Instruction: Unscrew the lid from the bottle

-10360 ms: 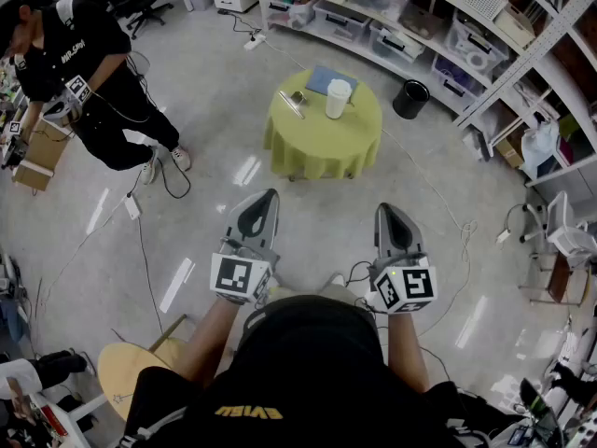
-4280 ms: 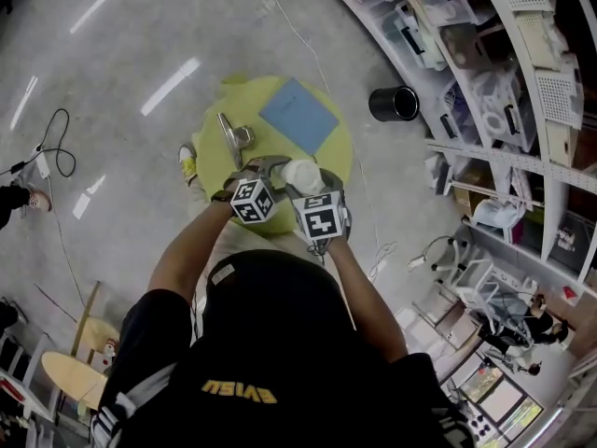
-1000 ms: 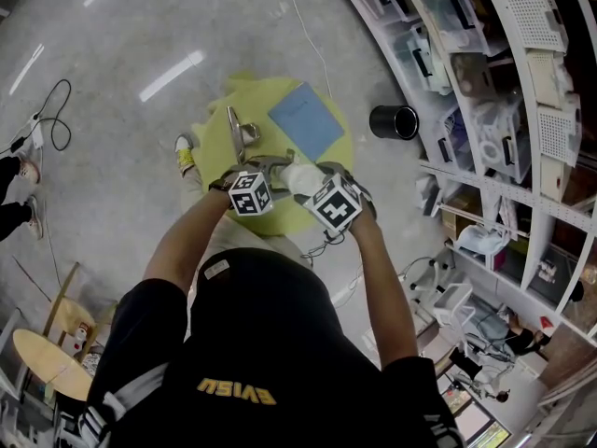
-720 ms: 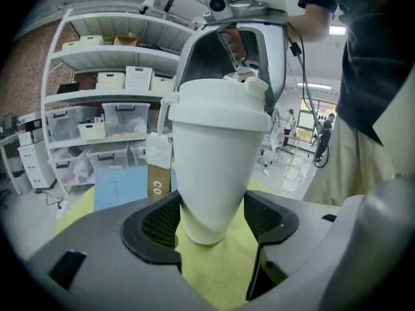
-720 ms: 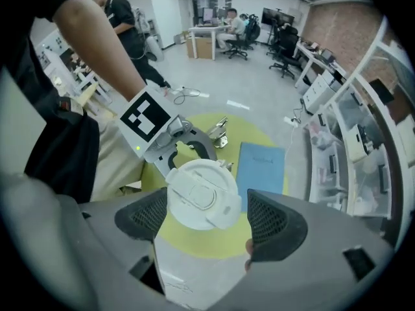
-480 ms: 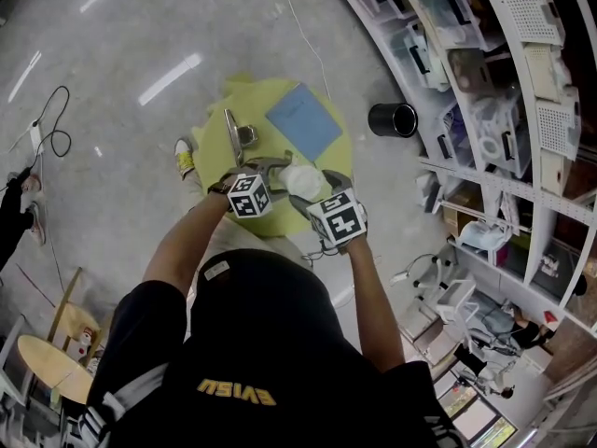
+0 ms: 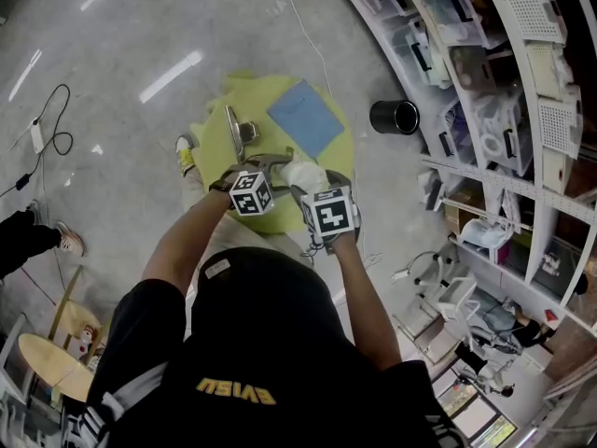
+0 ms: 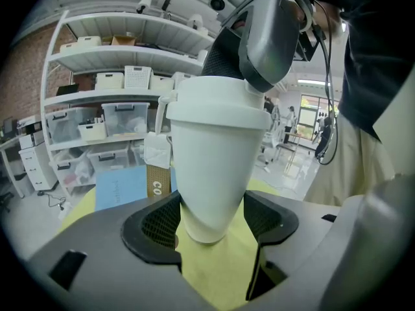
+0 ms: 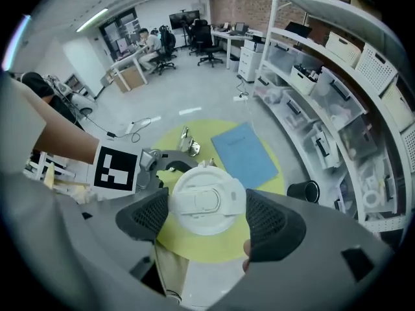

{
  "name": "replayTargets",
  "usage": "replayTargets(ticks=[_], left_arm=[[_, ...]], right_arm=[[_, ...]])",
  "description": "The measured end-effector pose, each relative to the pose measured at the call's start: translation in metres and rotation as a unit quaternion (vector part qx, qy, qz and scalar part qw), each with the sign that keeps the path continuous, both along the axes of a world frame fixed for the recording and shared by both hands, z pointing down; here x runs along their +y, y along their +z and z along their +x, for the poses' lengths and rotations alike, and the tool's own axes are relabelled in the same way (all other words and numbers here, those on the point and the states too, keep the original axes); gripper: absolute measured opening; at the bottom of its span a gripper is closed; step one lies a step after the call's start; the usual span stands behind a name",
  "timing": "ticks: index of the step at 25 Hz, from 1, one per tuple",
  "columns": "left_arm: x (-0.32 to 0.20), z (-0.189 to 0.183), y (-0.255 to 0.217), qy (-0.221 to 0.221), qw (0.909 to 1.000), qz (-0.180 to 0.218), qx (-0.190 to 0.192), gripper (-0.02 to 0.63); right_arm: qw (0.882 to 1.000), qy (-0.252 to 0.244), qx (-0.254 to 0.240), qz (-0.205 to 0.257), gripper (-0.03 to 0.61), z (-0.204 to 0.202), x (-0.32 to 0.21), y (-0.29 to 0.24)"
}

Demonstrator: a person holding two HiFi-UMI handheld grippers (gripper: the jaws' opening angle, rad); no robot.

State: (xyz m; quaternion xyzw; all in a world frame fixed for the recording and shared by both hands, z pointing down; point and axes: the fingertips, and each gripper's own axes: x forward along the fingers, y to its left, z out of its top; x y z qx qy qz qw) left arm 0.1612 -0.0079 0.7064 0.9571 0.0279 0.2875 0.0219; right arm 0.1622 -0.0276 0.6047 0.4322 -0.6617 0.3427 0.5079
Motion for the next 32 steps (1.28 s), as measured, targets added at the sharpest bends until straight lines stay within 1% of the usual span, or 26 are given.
replayTargets(ticks=[17, 26, 32], left_arm=[[0.0006, -0.0023, -0.0009, 0.004, 1.0000, 0.003, -0.004, 0.316], [0.0012, 0.0006, 0.0000, 0.005, 1.0000, 0.000, -0.004, 0.316], [0.0005, 0.0002, 0.0003, 0.005, 1.0000, 0.001, -0.002, 0.314]], right_arm=[[0.999, -0.052, -0.004, -0.003, 0.370, -0.0063, 0.0008, -0.0017], [0.992, -0.123, 0.007, -0.018, 0.371, -0.0061, 0.0030, -0.0001], [0.981, -0.193, 0.018, -0.022, 0.371, -0.0094, 0.0022, -0.0012]])
